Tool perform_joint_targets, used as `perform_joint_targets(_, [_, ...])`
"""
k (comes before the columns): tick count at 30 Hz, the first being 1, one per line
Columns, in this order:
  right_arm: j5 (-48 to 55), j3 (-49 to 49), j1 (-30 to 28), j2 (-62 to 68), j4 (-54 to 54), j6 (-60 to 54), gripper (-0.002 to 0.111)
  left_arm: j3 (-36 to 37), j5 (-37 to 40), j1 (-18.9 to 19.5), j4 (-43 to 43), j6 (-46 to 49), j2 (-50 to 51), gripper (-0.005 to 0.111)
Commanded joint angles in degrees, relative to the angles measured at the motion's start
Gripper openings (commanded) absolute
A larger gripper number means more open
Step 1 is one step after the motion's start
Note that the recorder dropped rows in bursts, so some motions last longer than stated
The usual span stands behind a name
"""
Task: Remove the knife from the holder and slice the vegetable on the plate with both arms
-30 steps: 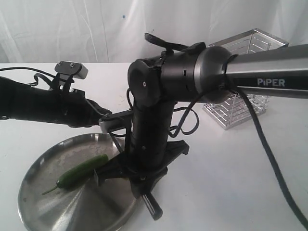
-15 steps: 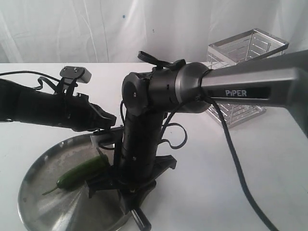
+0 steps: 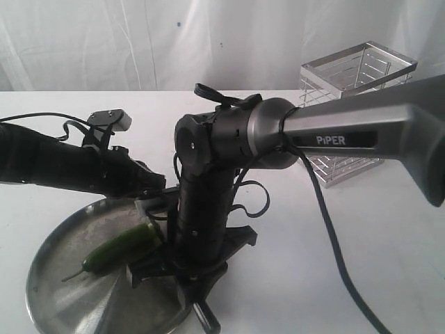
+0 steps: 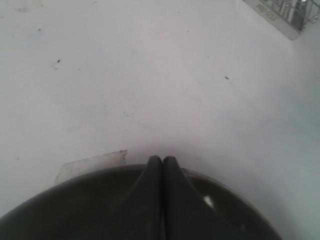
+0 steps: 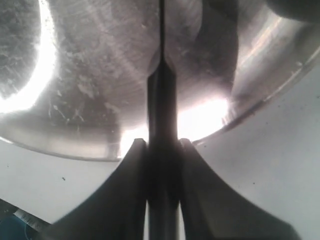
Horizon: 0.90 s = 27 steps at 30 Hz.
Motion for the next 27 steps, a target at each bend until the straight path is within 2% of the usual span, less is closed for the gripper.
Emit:
perform_joint_targets(1, [-2.28, -0.55, -0.2, -0.78, 0.73, 0.22, 0.0, 0.4, -0.3, -0.15, 1.89, -0.44, 0.22, 0.0])
perform_joint_targets(4, [-2.7, -0.55, -0.2, -0.78, 0.73, 0.22, 0.0, 0.4, -0.28, -0.15, 2.42, -0.71, 0.22, 0.0])
perform_joint_targets(7, [-2.93, -0.55, -0.2, -0.78, 0.73, 0.22, 0.0, 0.4, -0.15, -0.15, 2.42, -5.72, 0.22, 0.0])
perform_joint_targets(12, [-3.38, -0.55, -0.2, -0.78, 0.73, 0.22, 0.0, 0.31, 3.67, -0.15, 0.37, -9.64, 0.22, 0.0])
perform_joint_targets(18, [-3.38, -0.55, -0.2, -0.78, 0.73, 0.22, 0.0, 0.31, -0.12, -0.15, -2.05, -16.13, 0.22, 0.0])
perform_joint_targets(22, [-3.38, -0.55, -0.2, -0.78, 0.73, 0.22, 0.0, 0.31, -0.29, -0.04, -5.74, -16.28, 0.22, 0.0])
perform_joint_targets(27, [-3.37, -0.45, -0.2, -0.78, 0.73, 0.22, 0.0, 0.31, -0.03, -0.04, -4.51, -16.28, 0.22, 0.0])
